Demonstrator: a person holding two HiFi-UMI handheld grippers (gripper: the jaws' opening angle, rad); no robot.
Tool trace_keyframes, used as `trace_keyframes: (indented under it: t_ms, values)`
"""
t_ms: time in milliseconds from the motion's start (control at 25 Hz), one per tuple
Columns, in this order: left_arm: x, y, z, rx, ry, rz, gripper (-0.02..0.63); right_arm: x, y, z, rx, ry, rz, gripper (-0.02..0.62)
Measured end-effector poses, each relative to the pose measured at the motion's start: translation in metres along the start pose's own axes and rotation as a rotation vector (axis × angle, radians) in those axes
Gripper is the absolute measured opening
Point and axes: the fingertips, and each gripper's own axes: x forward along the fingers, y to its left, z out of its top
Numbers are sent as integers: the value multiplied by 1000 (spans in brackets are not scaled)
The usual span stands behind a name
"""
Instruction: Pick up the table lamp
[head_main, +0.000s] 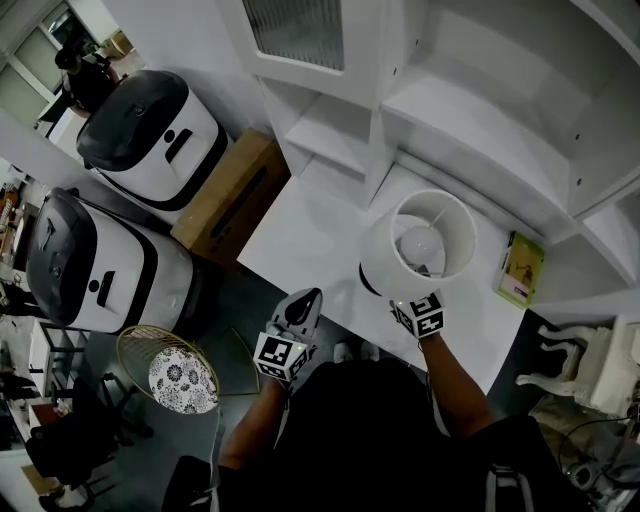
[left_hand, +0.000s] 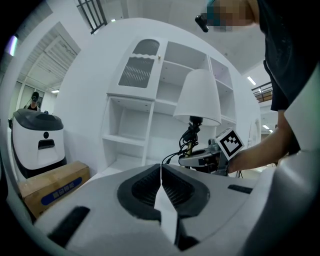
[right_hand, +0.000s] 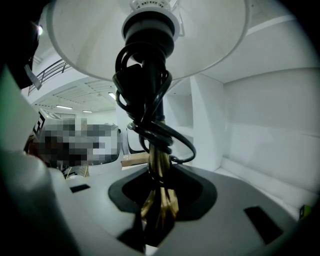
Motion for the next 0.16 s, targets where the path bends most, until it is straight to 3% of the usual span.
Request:
trace_keyframes:
  t_ms: [160]
  values:
    - [1, -1, -1, 3, 3, 3, 20, 2, -2, -1, -14, -13, 6, 127]
